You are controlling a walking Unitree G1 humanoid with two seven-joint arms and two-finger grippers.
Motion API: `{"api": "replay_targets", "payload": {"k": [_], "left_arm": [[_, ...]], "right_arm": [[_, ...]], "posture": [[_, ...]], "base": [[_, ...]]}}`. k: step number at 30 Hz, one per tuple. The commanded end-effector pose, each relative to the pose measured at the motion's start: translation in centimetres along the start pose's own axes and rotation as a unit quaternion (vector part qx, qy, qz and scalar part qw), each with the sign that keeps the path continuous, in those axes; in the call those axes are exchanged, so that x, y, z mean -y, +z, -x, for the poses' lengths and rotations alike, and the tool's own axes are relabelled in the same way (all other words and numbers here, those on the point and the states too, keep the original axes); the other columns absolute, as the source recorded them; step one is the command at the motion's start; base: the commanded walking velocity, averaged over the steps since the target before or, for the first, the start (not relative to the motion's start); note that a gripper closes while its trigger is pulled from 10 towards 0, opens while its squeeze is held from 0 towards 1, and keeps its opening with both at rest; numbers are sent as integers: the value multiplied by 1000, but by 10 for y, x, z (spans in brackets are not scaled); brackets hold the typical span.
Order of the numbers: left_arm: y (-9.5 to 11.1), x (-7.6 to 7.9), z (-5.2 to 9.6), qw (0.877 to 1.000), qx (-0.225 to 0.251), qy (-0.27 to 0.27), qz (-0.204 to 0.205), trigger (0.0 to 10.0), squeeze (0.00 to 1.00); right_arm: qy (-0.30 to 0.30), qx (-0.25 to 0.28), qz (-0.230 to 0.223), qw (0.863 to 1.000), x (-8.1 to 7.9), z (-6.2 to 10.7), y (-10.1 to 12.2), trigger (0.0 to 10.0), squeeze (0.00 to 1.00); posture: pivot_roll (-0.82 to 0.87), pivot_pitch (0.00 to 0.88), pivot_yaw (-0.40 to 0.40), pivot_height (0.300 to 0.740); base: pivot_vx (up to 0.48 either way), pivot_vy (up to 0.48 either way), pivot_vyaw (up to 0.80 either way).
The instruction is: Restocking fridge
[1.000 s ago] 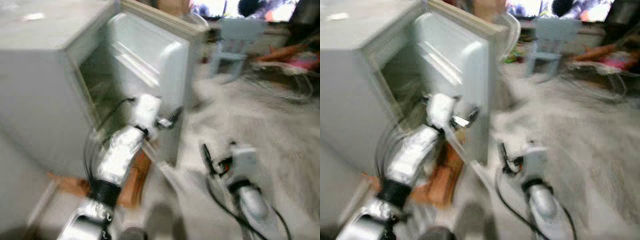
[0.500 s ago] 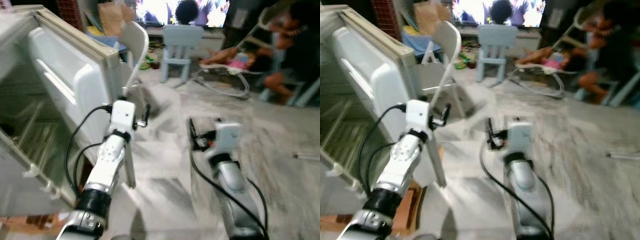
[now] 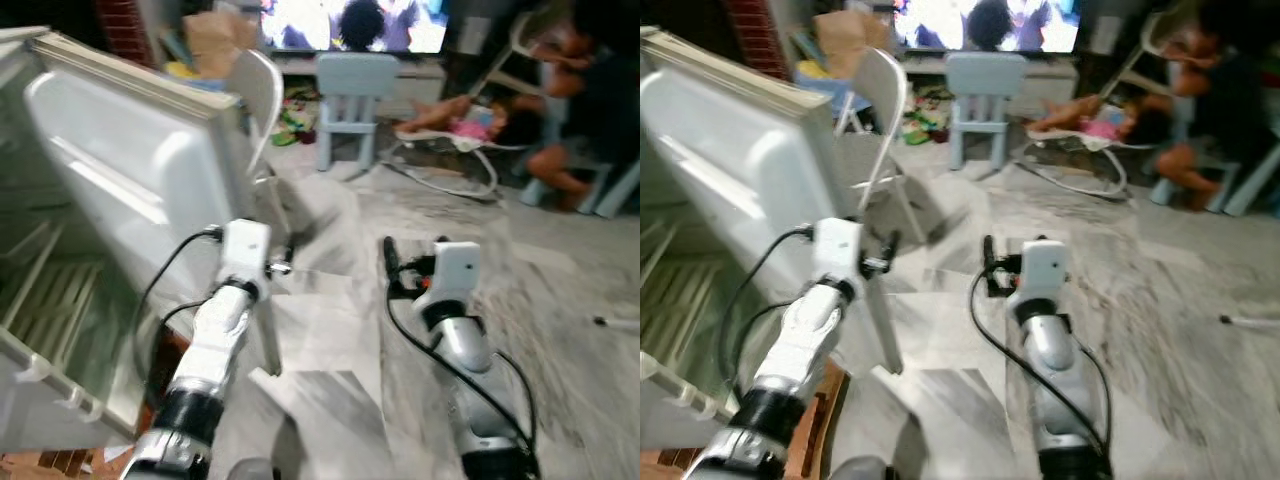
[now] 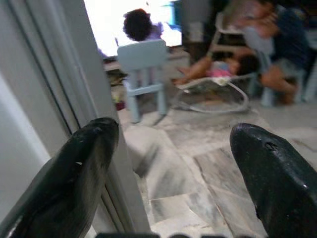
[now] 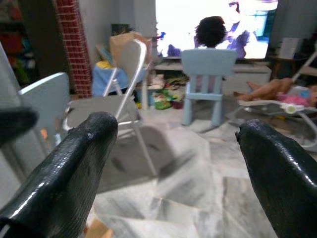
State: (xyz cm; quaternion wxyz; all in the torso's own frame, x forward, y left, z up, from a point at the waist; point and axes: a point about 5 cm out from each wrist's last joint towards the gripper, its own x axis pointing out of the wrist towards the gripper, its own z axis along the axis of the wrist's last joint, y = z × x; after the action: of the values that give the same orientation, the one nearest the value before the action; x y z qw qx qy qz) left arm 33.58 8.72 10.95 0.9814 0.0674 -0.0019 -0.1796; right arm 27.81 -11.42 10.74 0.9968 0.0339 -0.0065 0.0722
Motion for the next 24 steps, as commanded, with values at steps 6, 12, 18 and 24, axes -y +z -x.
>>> {"api": "replay_targets", "payload": {"k": [6,12,18,24], "left_arm": [[41,47,-34,996,55,-72,10,10000,0],[35,43,-23,994,76,-66,33,10000,0],[22,9,5,996,83,-11,37,10000,0],[-19,-38,62,995,28,93,20,10000,0]], "right_arm": [[-43,-4,9,999,19,3,-6,10000,0],[-45,1,10,999,19,3,-5,10000,0],[-45,10,18,999,20,2,-2,10000,0],[-72,5,28,997,32,8,-4,10000,0]], "posture": [[45,0,-9,740],[33,0,7,740],[51,1,-3,740],[61,9,-11,740]], "base": [[459,0,0],[144,0,0],[0,0,0],[0,-81,0]]}}
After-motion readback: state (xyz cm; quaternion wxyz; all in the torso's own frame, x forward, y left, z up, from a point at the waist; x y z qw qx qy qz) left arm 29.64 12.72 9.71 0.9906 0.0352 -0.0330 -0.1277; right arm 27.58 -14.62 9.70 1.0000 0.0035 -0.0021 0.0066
